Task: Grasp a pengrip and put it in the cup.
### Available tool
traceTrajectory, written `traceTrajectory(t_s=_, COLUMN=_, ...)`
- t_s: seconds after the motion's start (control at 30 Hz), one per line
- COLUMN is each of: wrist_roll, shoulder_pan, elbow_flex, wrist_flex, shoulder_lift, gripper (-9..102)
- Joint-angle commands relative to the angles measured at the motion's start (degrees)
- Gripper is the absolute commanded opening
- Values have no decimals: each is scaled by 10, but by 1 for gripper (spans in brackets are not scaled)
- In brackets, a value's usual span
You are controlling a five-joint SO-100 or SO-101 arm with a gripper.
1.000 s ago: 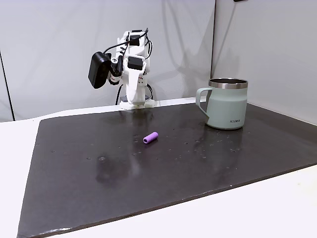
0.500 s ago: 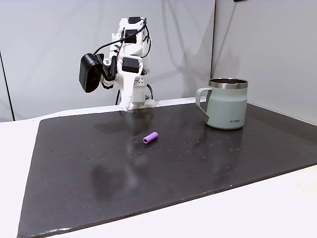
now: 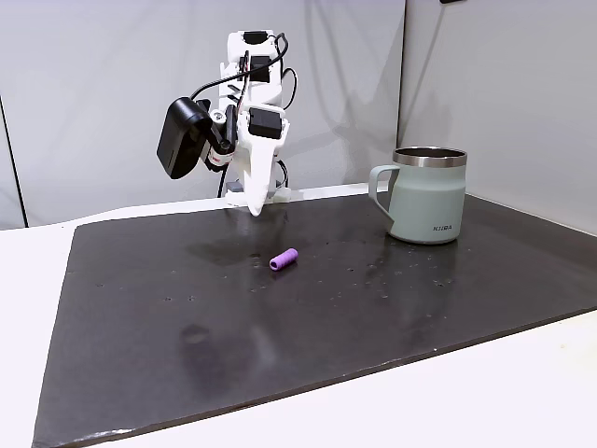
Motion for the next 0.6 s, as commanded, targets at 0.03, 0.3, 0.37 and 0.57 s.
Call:
traceTrajectory(t_s=0.03, wrist_roll=-20, shoulder_pan=-16, elbow_flex=-41, wrist_flex=-35, shoulder_lift=-5, gripper=0)
traceTrajectory(t_s=0.3, wrist_roll=-32, shoulder_pan=-29, elbow_flex=-43, wrist_flex=-61, shoulder_lift=-38, gripper=0)
traceTrajectory(t_s=0.37, wrist_roll=-30, shoulder_pan=-31, elbow_flex=-44, wrist_flex=-61, shoulder_lift=-44, gripper=0)
traceTrajectory(t_s=0.57, wrist_roll=-4, shoulder_pan=-33, elbow_flex=-51, wrist_flex=-36, shoulder_lift=-58, gripper=0)
